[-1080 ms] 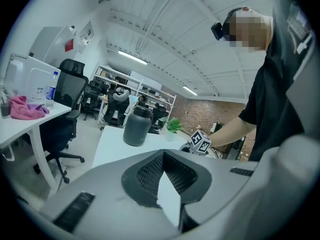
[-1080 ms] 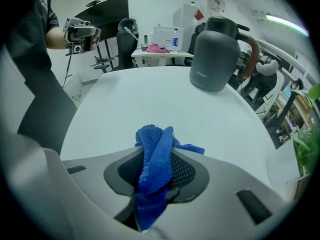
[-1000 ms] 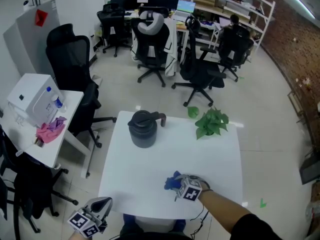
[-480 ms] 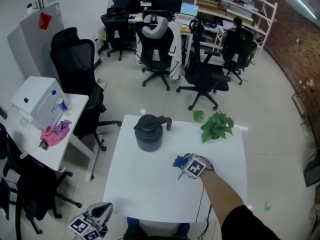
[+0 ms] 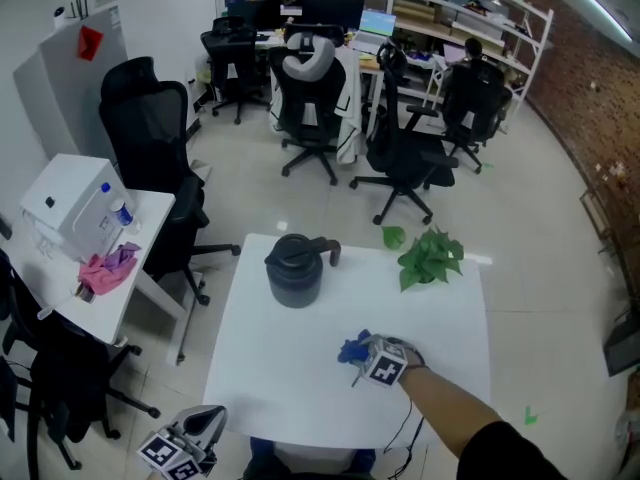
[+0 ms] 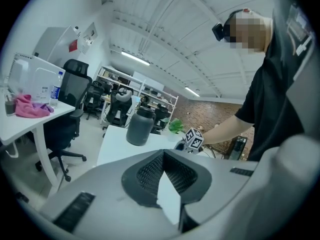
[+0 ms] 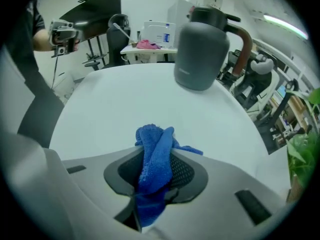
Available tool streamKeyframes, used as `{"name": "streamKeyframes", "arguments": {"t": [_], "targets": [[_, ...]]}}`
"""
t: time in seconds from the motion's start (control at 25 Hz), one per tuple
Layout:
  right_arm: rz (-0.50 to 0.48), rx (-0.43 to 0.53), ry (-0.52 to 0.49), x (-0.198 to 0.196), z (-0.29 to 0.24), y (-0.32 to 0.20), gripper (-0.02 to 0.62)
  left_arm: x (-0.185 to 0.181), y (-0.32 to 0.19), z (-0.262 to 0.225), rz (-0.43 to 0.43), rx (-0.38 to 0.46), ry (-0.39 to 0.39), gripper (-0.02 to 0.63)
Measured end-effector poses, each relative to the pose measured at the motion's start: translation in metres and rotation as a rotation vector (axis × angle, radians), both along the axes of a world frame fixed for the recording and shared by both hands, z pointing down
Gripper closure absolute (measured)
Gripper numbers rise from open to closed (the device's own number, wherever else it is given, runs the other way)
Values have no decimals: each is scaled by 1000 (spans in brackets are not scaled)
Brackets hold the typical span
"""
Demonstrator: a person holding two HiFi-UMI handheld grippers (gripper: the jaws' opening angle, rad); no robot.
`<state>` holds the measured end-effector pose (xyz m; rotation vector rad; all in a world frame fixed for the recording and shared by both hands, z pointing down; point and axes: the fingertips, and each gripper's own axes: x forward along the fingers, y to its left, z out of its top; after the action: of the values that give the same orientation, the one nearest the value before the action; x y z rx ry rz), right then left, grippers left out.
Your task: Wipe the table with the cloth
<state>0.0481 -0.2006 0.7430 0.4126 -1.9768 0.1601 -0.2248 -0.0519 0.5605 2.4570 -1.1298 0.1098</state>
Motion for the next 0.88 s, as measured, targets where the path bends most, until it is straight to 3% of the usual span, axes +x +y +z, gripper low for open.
{"name": "streamKeyframes", "arguments": {"t": [0.16,0.28,0.36,0.48,0.68,0.88], "targets": [[-63,-17,-7,-3,-1,59,492,11,-4,1,20,4,12,606],[-109,-43,-11,-4,2,71,492,14,-4,2,26,0,15,606],[-73,-57,-38,-2,2,54,489,13,-4,2,23,-3,16,606],[55,-32,-62,8,1,1,489,9,-4,3,17,-5,13,606],[196,31,15,33,1,-87,489,-2,2,5,1,-16,-7,606],[245,18,19,32,-1,-108,491,-13,4,5,-28,-21,-14,606]]}}
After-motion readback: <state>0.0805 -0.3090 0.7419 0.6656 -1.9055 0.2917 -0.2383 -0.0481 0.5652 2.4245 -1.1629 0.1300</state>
